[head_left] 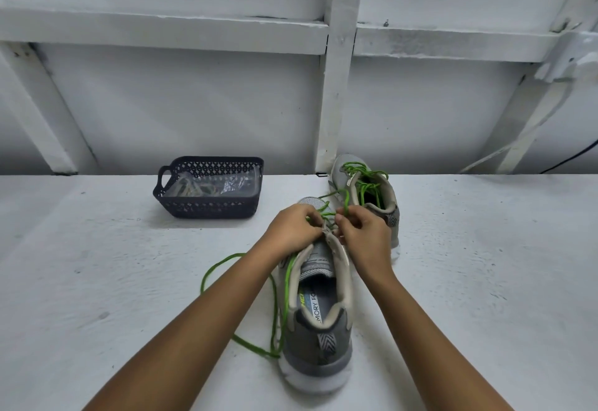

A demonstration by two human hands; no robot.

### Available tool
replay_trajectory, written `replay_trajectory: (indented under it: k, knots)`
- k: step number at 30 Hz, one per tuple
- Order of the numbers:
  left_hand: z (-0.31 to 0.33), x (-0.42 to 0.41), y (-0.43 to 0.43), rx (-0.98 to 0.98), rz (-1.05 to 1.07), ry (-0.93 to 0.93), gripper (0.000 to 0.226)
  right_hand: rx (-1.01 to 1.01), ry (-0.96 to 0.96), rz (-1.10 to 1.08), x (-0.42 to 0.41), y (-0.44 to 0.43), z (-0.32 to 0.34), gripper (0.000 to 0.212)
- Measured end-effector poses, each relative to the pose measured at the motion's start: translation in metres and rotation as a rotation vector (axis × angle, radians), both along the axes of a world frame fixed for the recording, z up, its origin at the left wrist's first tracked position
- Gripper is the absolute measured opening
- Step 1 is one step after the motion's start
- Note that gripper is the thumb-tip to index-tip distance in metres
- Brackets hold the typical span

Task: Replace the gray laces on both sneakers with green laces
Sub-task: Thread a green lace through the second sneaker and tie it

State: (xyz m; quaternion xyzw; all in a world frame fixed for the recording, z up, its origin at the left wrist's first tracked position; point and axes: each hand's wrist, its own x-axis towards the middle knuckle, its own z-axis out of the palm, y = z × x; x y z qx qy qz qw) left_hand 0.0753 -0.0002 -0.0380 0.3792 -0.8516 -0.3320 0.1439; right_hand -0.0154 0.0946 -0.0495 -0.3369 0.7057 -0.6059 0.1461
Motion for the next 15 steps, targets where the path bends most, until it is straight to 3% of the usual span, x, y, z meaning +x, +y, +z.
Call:
replay_trajectory:
  k: [11, 15]
  knots:
    - [-0.01, 0.0, 0.003, 0.117, 0.038, 0.099, 0.017, 0.138, 0.178, -0.006, -0.003, -0.005, -0.008, 0.004]
    - [-0.012, -0.001, 0.002, 0.119, 0.046, 0.093, 0.013, 0.15, 0.178, 0.015, -0.003, -0.003, -0.012, 0.016]
